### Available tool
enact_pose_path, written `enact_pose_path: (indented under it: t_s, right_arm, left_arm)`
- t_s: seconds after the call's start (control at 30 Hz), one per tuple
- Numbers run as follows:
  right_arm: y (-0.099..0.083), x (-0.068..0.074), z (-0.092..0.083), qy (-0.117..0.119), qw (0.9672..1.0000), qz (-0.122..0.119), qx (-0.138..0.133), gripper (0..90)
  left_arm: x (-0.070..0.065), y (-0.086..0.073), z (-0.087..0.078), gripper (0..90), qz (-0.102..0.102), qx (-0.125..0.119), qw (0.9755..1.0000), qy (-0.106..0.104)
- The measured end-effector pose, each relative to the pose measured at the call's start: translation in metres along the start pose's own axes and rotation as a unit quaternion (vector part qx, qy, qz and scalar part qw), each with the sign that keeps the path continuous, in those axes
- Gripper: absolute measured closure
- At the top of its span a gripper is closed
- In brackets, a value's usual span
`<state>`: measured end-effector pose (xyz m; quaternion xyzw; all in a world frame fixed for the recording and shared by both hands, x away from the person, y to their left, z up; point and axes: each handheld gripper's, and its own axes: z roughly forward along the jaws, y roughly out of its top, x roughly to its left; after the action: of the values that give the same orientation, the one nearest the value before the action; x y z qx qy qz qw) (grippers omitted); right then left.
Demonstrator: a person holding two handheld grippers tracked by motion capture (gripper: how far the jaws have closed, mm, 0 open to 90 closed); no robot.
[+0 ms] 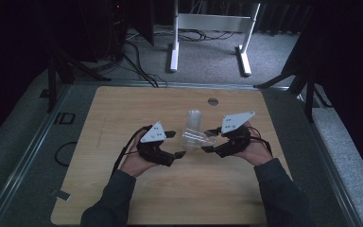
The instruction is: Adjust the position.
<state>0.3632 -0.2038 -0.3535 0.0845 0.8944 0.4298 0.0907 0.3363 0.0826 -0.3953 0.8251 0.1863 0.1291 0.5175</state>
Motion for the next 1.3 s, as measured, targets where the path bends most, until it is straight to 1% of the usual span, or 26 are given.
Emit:
enact_pose_path:
  t_s: [0.1,0.23,0.27,0.37,0.47,0.57,0.63,0.7,0.83,1.03,1.17,1.3]
  right_arm:
    - [0.0004,-0.0002,-0.0005,0.004,0.9999,0.003,-0.012,41.2]
    - [0.0003,-0.0002,-0.0001,0.006,0.9998,0.005,-0.016,41.2]
    - [0.0002,-0.0003,0.0,0.003,0.9998,0.007,-0.02,41.2]
    - [0.0004,-0.0001,-0.0002,0.005,0.9996,0.01,-0.027,41.2]
    - [0.0008,-0.0004,-0.0007,0.005,0.9992,0.014,-0.037,41.2]
    - [0.0007,-0.0007,-0.0008,0.006,0.9987,0.018,-0.048,41.2]
    - [0.0007,-0.0007,-0.0006,0.007,0.9985,0.019,-0.051,41.2]
    - [0.001,-0.0014,-0.0001,0.007,0.9978,0.022,-0.063,41.2]
    - [0.0013,-0.0015,0.0008,0.003,0.9966,0.028,-0.077,41.2]
    - [0.0015,-0.0012,0.0024,0.0,0.9953,0.032,-0.092,41.2]
    - [0.0016,-0.0006,0.0026,-0.003,0.994,0.034,-0.104,41.3]
    - [0.0019,0.0009,0.0036,-0.002,0.9934,0.033,-0.11,41.3]
  left_arm:
    - [-0.0001,0.0003,0.0002,21.3,-0.001,-0.003,1.0,-0.001]
    - [-0.0001,0.0004,0.0005,21.6,-0.004,-0.005,1.0,-0.001]
    - [0.0,0.0004,0.0005,21.6,-0.004,-0.006,1.0,-0.002]
    - [-0.0001,0.0006,0.0003,22.1,-0.007,-0.009,0.9999,-0.002]
    - [-0.0002,0.0011,0.0002,22.2,-0.005,-0.01,0.9999,0.002]
    - [-0.0004,0.0024,-0.0003,22.2,-0.005,-0.013,0.9999,0.001]
    - [-0.0006,0.0032,-0.0004,22.2,-0.004,-0.013,0.9999,0.002]
    - [-0.001,0.0043,-0.0001,22.3,-0.004,-0.016,0.9999,0.003]
    - [-0.0008,0.0055,0.0,22.3,-0.006,-0.02,0.9998,0.003]
    - [0.0003,0.0069,-0.0004,23.0,-0.01,-0.025,0.9996,0.007]
    - [0.0009,0.0075,0.0001,23.4,-0.015,-0.03,0.9994,0.004]
    - [0.0013,0.0079,0.0005,24.1,-0.023,-0.041,0.9989,-0.004]
